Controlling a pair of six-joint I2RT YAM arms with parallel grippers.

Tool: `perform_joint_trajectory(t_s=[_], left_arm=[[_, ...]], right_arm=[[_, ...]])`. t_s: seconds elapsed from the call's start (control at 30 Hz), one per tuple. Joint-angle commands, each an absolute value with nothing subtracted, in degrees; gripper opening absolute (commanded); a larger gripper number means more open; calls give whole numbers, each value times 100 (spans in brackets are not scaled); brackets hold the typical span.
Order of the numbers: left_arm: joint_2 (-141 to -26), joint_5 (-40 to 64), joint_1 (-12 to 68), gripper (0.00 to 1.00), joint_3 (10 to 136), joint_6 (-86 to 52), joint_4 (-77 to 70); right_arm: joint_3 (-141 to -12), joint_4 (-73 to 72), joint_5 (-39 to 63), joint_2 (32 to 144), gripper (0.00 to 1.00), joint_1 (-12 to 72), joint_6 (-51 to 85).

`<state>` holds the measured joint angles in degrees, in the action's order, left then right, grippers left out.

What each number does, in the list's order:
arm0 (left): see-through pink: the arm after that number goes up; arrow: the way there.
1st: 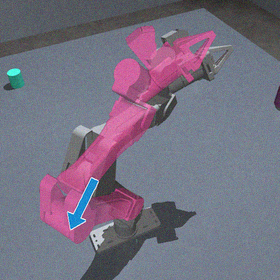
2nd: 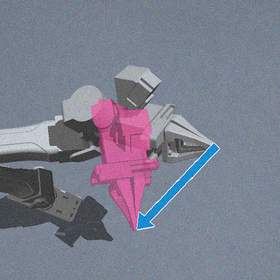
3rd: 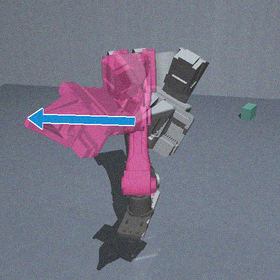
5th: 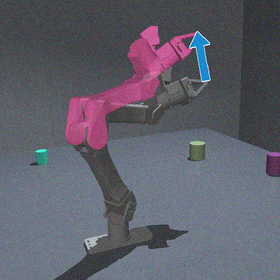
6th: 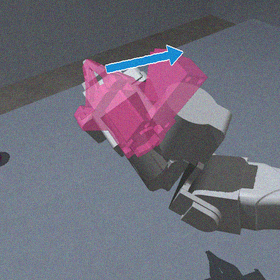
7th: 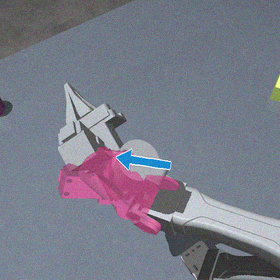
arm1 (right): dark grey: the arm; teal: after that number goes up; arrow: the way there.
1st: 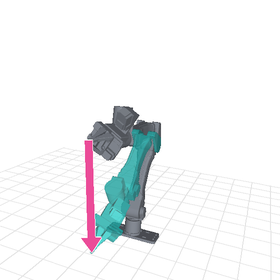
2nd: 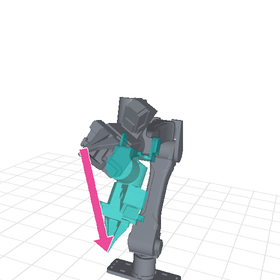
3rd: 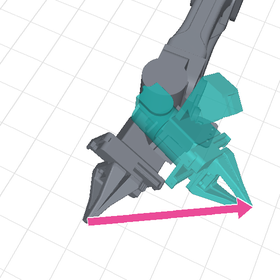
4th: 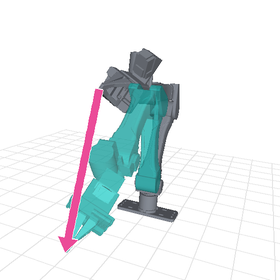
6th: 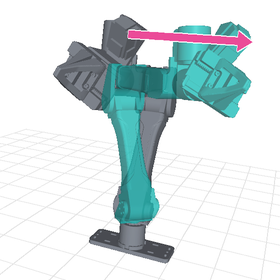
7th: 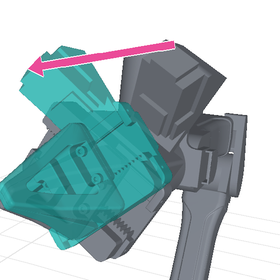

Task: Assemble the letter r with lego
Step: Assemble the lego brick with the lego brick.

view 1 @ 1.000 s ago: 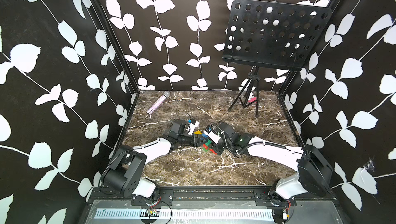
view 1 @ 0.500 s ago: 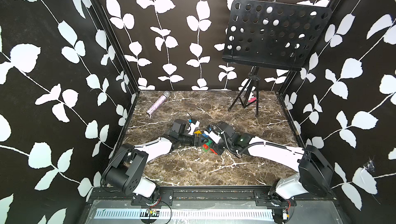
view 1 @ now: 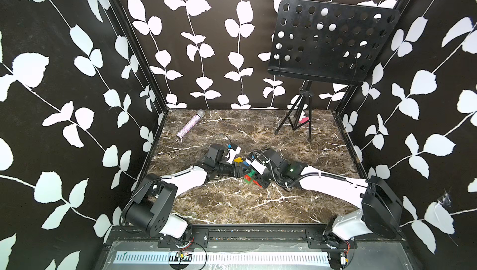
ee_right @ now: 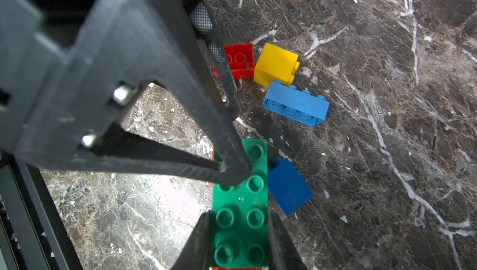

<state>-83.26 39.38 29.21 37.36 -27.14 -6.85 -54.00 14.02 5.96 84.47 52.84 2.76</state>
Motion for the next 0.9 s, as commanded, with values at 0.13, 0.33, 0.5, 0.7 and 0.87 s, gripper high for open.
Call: perform_joint_trajectory(t_s=[0.13, 0.33, 0.5, 0.7, 0.87], left_arm=[[-8224, 3565, 2905, 67, 3779, -2560, -360], [-8289, 3586, 2921, 66, 3737, -2584, -437], [-8328, 3602, 2913, 65, 3689, -2623, -509], [-8332, 3596, 2913, 63, 3617, -2654, -548], [-8332, 3595, 2914, 63, 3611, -2668, -571]], right_arm=[[-5370, 1337, 695, 8260, 23, 5405, 229], [-5313, 1526, 579, 8316, 23, 5438, 222], [-5335, 1740, 440, 8375, 23, 5480, 141], [-5250, 1791, 312, 8335, 23, 5623, 163], [-5237, 1766, 368, 8315, 23, 5631, 230]])
